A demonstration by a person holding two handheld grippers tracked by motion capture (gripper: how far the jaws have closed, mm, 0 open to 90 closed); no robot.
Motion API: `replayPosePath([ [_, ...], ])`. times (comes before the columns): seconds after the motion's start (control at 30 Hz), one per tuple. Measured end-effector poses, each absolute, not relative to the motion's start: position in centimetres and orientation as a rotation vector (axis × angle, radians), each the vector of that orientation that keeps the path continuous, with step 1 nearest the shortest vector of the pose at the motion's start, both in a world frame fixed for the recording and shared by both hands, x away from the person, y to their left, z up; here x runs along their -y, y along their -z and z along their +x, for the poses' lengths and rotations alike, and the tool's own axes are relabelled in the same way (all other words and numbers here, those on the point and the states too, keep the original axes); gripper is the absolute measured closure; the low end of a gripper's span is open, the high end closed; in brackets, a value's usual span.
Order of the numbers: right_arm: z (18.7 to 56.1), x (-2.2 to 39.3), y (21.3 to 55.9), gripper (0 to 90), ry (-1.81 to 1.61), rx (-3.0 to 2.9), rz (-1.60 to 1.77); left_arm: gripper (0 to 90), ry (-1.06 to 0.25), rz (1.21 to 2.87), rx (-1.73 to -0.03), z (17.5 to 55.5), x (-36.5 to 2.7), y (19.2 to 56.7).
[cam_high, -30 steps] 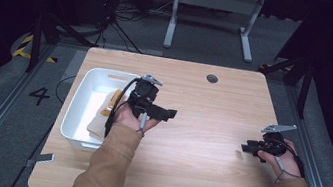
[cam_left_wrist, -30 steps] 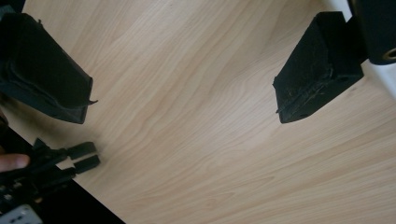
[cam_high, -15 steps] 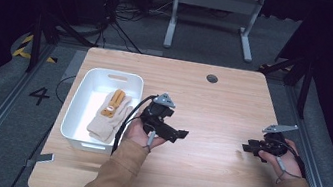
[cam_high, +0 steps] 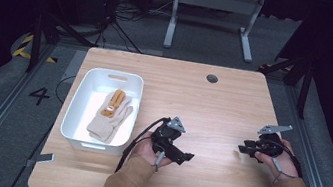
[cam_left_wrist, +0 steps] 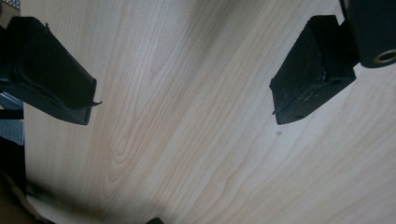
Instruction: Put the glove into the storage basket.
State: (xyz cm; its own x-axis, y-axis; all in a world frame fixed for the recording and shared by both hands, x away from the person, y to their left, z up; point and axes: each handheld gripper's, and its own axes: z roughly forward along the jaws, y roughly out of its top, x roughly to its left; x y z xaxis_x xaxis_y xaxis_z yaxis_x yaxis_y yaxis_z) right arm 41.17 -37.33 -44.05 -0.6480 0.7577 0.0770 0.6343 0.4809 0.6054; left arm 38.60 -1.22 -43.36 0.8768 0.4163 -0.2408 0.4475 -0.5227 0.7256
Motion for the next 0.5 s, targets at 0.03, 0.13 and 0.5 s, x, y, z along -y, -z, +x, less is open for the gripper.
replayPosePath([
  [0.03, 41.2, 37.3, 44.1, 59.0, -0.907, -2.526, 1.2, 7.4, 0.039, 2.194, -0.62, 38.5, 1.5, 43.7],
  [0.13, 41.2, 37.3, 44.2, 59.0, -0.911, -2.527, 1.197, 6.9, 0.028, 2.211, -0.615, 38.4, 1.8, 44.7],
  [0.5, 41.3, 37.1, 44.4, 59.0, -0.908, -2.534, 1.189, 6.3, -0.044, 2.207, -0.66, 38.5, 0.9, 44.5],
])
